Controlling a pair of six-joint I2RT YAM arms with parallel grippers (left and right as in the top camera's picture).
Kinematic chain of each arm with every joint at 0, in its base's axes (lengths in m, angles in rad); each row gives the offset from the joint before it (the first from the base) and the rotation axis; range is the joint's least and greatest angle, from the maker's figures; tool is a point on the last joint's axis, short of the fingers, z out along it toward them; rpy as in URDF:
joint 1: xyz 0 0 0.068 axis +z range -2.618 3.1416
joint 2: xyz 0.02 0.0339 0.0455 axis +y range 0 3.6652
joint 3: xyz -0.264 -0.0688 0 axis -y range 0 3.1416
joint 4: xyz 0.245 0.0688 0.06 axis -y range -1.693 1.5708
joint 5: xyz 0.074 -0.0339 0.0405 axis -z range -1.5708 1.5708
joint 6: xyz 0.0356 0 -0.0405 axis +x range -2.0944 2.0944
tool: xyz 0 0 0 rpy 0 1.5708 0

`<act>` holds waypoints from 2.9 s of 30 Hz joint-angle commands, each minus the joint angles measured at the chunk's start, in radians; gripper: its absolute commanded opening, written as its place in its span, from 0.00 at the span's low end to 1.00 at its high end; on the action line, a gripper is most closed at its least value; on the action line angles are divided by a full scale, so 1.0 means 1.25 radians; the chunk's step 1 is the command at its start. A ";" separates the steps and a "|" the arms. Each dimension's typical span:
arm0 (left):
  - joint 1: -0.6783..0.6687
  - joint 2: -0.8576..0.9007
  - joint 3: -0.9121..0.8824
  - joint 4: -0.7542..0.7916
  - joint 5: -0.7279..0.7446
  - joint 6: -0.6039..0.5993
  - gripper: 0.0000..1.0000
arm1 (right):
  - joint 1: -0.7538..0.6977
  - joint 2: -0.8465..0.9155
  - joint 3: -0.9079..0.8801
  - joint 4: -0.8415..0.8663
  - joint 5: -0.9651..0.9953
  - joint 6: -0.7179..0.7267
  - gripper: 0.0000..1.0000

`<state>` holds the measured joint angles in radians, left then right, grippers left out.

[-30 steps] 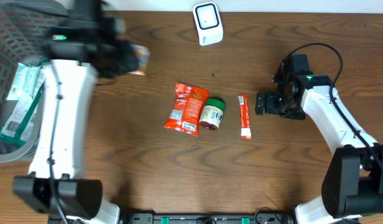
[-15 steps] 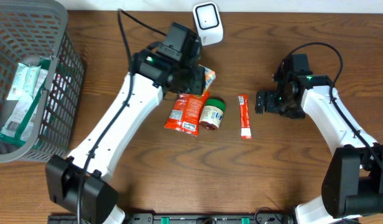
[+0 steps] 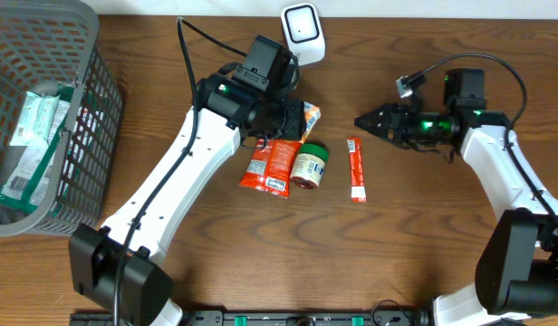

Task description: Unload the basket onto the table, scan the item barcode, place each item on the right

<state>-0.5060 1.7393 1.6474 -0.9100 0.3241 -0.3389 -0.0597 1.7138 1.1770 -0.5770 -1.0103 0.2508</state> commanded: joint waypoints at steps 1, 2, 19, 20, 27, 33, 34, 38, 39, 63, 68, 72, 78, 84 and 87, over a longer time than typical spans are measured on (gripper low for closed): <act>-0.008 0.006 -0.005 0.009 0.028 -0.002 0.42 | 0.008 -0.011 0.000 0.023 -0.160 0.085 0.67; -0.011 0.006 -0.005 0.013 0.028 -0.002 0.42 | 0.013 -0.011 0.000 0.039 -0.164 0.107 0.67; -0.015 0.006 -0.005 0.033 0.024 0.004 0.42 | 0.181 -0.011 0.000 0.303 -0.062 0.419 0.65; -0.015 0.006 -0.005 0.034 0.024 0.004 0.42 | 0.187 -0.011 0.000 0.305 -0.052 0.423 0.65; -0.015 0.006 -0.005 0.033 0.024 0.004 0.42 | 0.207 -0.011 0.000 0.326 -0.033 0.431 0.53; -0.015 0.006 -0.005 0.033 0.019 0.004 0.42 | 0.206 -0.011 0.000 0.363 -0.024 0.431 0.39; -0.015 0.006 -0.005 0.033 0.018 0.007 0.43 | 0.206 -0.011 0.000 0.363 -0.023 0.431 0.38; -0.015 0.006 -0.005 0.033 0.018 0.016 0.47 | 0.206 -0.011 0.000 0.363 -0.017 0.430 0.29; -0.015 0.006 -0.005 0.034 0.018 0.016 0.47 | 0.207 -0.011 0.000 0.363 -0.014 0.430 0.28; -0.015 0.006 -0.005 0.053 -0.024 0.016 0.63 | 0.235 -0.011 0.000 0.339 0.054 0.420 0.21; -0.010 0.006 -0.005 0.050 -0.062 0.040 0.72 | 0.235 -0.011 0.000 0.314 0.097 0.343 0.21; -0.002 0.006 -0.005 0.032 -0.133 0.043 0.73 | 0.232 -0.011 0.000 0.231 0.176 0.272 0.20; 0.037 0.006 -0.005 0.007 -0.162 0.045 0.73 | 0.203 -0.011 0.093 0.002 0.290 0.161 0.14; 0.115 0.006 -0.005 -0.021 -0.189 0.046 0.73 | 0.206 -0.011 0.310 -0.379 0.609 0.043 0.13; 0.171 0.006 -0.005 -0.032 -0.189 0.046 0.73 | 0.217 -0.011 0.388 -0.519 0.718 0.000 0.11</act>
<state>-0.3508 1.7393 1.6470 -0.9363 0.1173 -0.2909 0.1978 1.7126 1.5829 -1.1355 -0.3462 0.3634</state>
